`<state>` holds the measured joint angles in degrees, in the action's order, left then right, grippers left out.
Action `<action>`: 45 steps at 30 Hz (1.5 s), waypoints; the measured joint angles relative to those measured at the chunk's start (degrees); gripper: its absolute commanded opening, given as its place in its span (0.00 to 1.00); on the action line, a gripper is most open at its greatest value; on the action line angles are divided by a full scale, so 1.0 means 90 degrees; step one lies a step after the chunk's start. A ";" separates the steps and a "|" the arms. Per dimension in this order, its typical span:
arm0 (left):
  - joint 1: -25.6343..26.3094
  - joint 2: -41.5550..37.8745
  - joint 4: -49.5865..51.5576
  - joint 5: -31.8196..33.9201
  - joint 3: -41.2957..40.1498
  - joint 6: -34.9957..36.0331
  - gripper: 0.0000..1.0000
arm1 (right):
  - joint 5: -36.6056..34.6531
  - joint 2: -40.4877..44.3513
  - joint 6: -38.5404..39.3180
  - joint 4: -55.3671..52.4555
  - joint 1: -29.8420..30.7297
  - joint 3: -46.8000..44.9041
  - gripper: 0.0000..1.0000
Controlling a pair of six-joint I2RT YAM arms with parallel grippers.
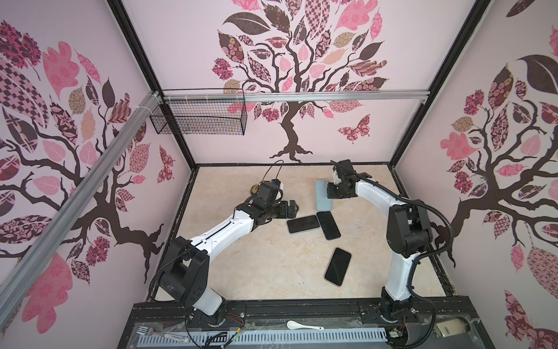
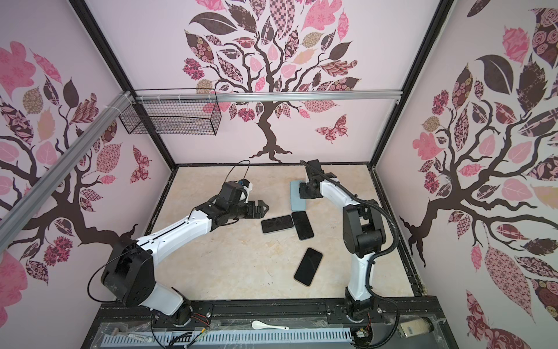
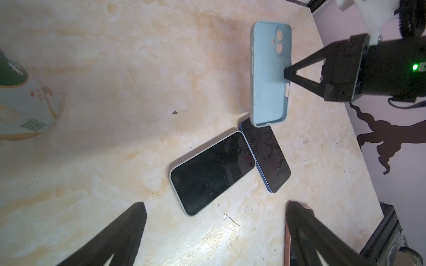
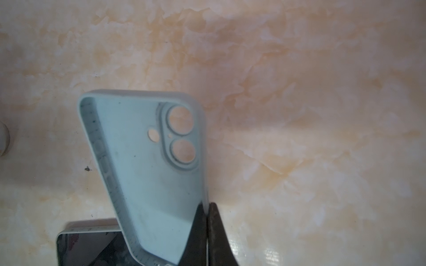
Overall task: Take the phone out of the phone case
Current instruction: Place the phone case at the top-center of the table.
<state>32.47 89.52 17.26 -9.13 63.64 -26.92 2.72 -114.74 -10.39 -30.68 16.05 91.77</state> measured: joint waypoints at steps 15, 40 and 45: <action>0.0226 0.0454 -0.0134 -0.0206 0.0187 0.0102 0.98 | 0.0493 -0.2118 0.0493 -0.1297 -0.0391 0.2798 0.00; 0.0231 0.0590 -0.0092 -0.0418 0.0187 0.0168 0.98 | 0.1166 -0.2586 0.0721 -0.1763 -0.0471 0.2693 0.00; 0.0231 0.0590 -0.0070 -0.0430 0.0187 0.0165 0.98 | 0.0971 -0.2528 0.0770 -0.1702 -0.0471 0.2606 0.00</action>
<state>34.54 94.83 16.62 -12.99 65.32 -25.43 11.46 -137.49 -3.46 -46.00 11.81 115.22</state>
